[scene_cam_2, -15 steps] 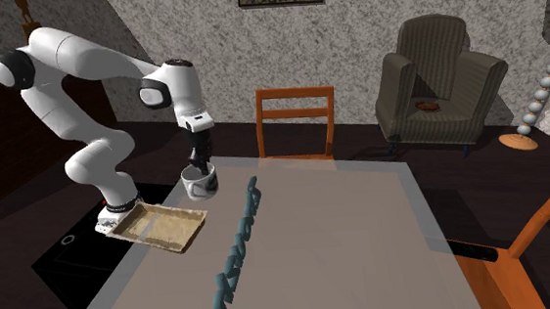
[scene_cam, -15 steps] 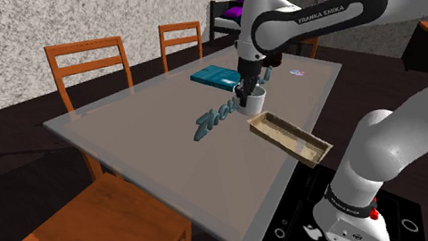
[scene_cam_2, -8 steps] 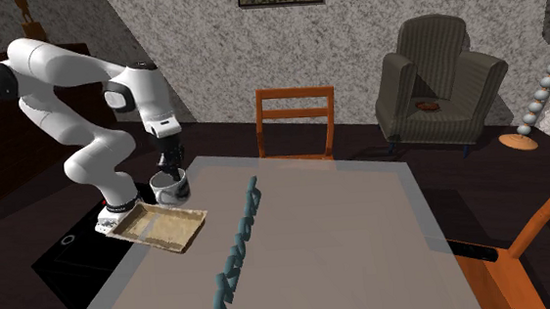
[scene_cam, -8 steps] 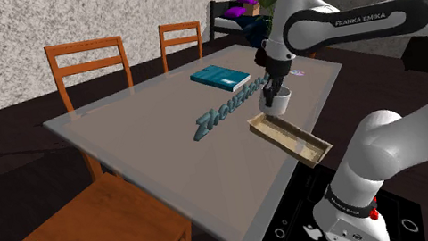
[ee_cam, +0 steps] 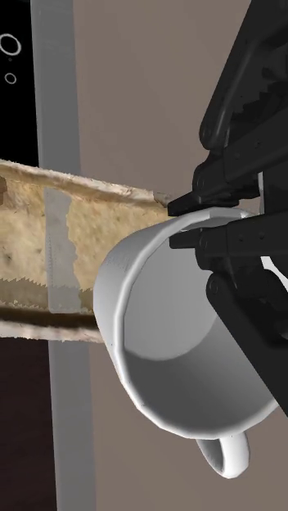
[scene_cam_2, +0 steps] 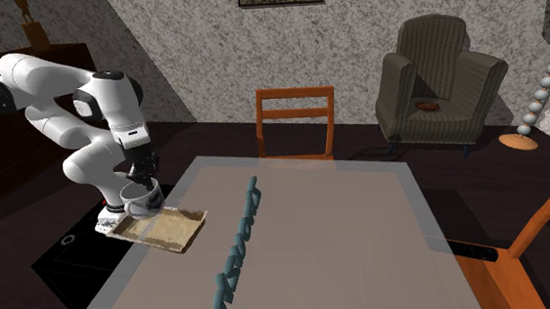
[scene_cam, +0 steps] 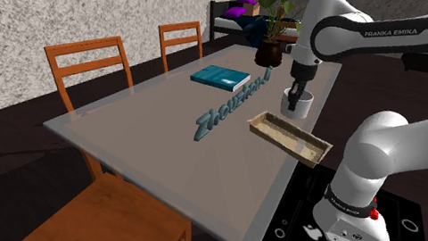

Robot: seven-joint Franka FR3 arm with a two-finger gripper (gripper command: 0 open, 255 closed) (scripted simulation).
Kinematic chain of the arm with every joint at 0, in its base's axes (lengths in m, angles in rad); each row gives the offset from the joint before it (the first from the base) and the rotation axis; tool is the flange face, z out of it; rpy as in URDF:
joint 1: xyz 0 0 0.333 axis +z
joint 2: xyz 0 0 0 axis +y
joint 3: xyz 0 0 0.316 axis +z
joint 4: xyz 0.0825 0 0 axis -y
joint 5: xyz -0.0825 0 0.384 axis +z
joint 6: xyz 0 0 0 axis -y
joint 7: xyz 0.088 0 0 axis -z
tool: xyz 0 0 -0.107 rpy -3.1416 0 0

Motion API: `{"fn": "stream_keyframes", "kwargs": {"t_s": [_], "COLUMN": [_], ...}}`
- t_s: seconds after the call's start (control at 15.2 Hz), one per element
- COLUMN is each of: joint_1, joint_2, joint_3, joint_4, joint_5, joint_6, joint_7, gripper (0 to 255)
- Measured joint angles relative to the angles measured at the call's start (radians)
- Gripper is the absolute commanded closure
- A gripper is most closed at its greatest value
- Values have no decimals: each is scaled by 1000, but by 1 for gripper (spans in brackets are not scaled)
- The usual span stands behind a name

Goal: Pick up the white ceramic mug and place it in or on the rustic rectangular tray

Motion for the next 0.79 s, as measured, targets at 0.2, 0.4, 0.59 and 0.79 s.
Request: {"fn": "stream_keyframes", "kwargs": {"t_s": [0.2,0.4,0.59,0.79], "joint_1": [-4,-9,-13,-16], "joint_2": [4,7,20,28], "joint_3": [-7,-14,-21,-26], "joint_4": [-38,-76,-109,-150], "joint_5": [-8,-16,-24,-32], "joint_6": [41,81,128,176], "joint_7": [0,1,3,7], "gripper": [255,255,255,255]}}
